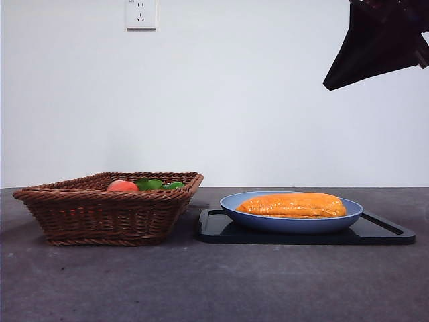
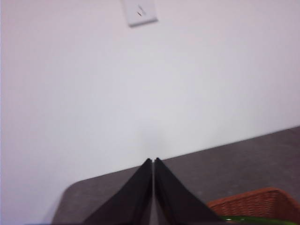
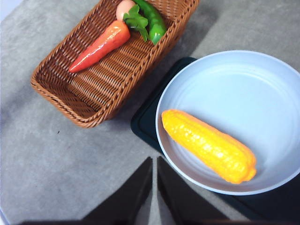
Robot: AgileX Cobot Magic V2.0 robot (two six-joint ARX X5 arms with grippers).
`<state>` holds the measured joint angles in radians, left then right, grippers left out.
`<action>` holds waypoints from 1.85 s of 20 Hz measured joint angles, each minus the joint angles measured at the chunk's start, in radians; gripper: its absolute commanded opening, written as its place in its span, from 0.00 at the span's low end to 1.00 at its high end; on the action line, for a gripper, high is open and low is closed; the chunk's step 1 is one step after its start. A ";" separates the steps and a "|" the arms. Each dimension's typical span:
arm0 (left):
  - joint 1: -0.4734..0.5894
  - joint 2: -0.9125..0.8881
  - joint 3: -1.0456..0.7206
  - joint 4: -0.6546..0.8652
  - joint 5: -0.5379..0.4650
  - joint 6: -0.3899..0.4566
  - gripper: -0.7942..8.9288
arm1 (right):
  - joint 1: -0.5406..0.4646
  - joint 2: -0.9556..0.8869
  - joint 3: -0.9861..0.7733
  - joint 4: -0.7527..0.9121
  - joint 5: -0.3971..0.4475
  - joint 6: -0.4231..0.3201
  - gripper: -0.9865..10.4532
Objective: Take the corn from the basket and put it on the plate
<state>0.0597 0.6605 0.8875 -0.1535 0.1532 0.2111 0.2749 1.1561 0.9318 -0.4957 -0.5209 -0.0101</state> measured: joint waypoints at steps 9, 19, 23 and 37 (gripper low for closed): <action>0.032 -0.415 -0.609 0.137 0.001 -0.016 0.09 | 0.000 0.000 0.000 0.049 0.000 0.000 0.09; 0.032 -0.657 -0.835 -0.009 0.001 -0.076 0.09 | 0.000 0.000 0.000 0.052 0.000 0.000 0.09; 0.035 -0.657 -0.837 -0.068 0.000 -0.085 0.09 | 0.000 0.000 0.000 0.053 0.000 0.000 0.09; 0.035 -0.657 -0.846 -0.044 0.000 -0.121 0.09 | 0.000 0.000 0.000 0.074 0.000 0.000 0.09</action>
<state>0.0944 0.0036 0.0410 -0.1974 0.1532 0.0898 0.2745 1.1561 0.9318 -0.4213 -0.5209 -0.0101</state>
